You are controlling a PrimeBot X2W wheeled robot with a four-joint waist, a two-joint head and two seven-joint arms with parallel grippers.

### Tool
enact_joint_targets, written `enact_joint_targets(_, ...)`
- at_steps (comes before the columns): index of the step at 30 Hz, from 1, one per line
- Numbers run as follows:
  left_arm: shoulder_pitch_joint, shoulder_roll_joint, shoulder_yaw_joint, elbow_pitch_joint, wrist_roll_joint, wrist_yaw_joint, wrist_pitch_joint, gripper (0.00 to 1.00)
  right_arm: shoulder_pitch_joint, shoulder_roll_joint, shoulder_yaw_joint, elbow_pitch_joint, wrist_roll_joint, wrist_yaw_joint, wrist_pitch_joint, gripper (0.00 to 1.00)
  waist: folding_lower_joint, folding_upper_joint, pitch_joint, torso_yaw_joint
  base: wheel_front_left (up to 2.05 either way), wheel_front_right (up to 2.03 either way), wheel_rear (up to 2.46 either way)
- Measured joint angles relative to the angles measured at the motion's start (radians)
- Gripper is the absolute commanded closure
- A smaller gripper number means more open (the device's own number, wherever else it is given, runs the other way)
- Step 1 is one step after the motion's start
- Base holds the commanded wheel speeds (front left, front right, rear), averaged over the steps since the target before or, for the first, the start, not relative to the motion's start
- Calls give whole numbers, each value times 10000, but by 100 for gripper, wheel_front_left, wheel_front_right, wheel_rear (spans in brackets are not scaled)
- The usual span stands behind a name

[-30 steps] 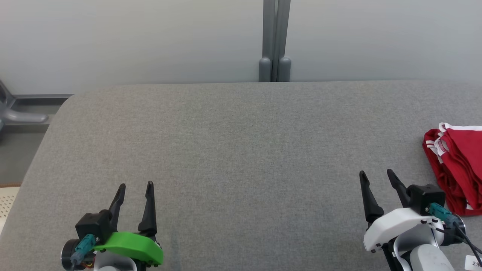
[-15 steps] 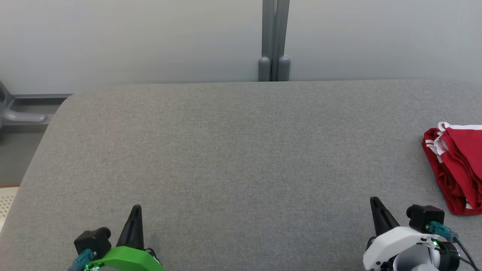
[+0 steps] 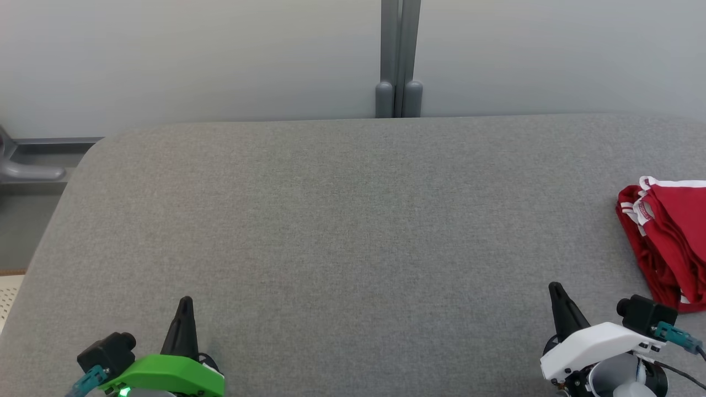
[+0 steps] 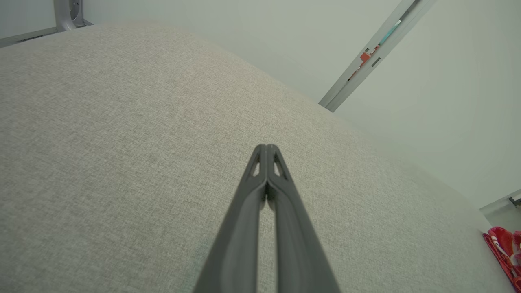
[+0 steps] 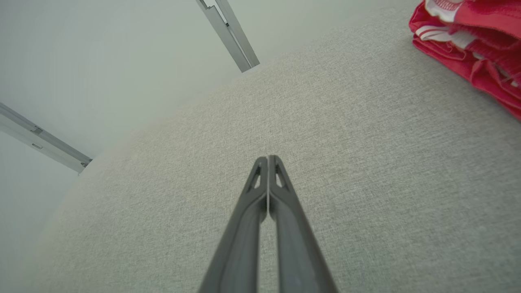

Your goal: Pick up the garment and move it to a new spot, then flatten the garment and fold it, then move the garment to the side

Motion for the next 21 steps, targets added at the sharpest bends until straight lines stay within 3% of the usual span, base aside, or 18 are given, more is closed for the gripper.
enact_joint_targets(21, -56, 0, 391, -504, -2771, 0, 780, 100, -259, -2, -221, -180, 3095, 0, 408, 100, 0, 0, 68, -95, 0, 0, 0)
